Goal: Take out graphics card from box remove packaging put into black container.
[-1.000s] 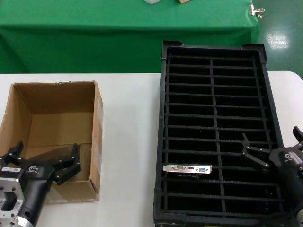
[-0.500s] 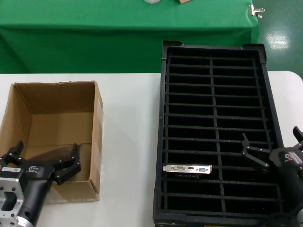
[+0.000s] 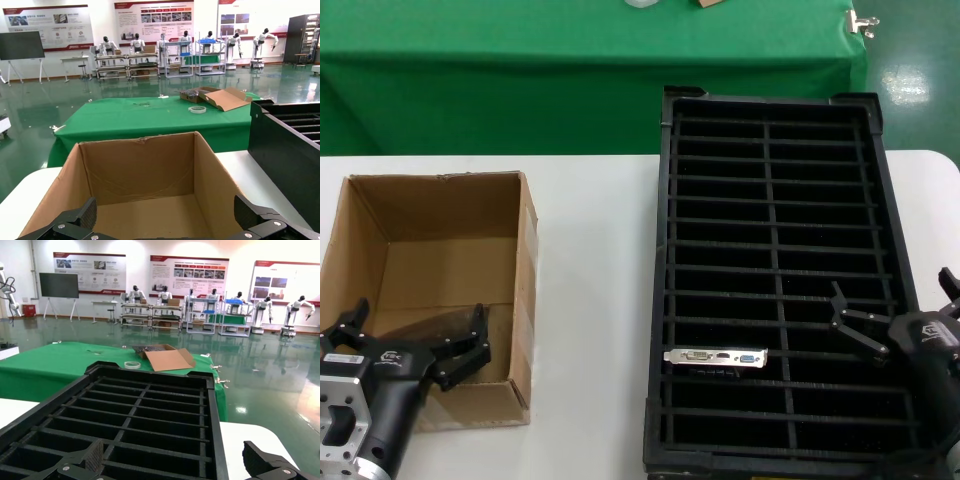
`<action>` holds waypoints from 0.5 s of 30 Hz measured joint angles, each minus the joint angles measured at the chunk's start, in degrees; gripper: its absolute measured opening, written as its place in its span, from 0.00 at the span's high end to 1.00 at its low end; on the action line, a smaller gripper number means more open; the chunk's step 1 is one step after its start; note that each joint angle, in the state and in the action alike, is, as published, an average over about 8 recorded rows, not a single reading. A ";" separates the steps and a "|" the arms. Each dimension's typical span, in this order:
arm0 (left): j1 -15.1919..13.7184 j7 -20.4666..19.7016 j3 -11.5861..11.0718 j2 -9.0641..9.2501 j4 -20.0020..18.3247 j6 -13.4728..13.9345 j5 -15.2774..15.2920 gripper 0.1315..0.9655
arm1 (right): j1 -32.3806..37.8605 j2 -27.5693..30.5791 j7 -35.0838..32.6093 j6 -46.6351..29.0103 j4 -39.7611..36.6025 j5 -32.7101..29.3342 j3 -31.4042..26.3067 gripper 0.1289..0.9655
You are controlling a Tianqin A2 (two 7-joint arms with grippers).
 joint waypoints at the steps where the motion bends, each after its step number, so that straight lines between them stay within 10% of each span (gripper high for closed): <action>1: 0.00 0.00 0.00 0.00 0.00 0.00 0.00 0.00 | 0.00 0.00 0.00 0.00 0.00 0.00 0.00 0.00; 15: 0.00 0.00 0.00 0.00 0.00 0.00 0.00 0.00 | 0.00 0.00 0.00 0.00 0.00 0.00 0.00 0.00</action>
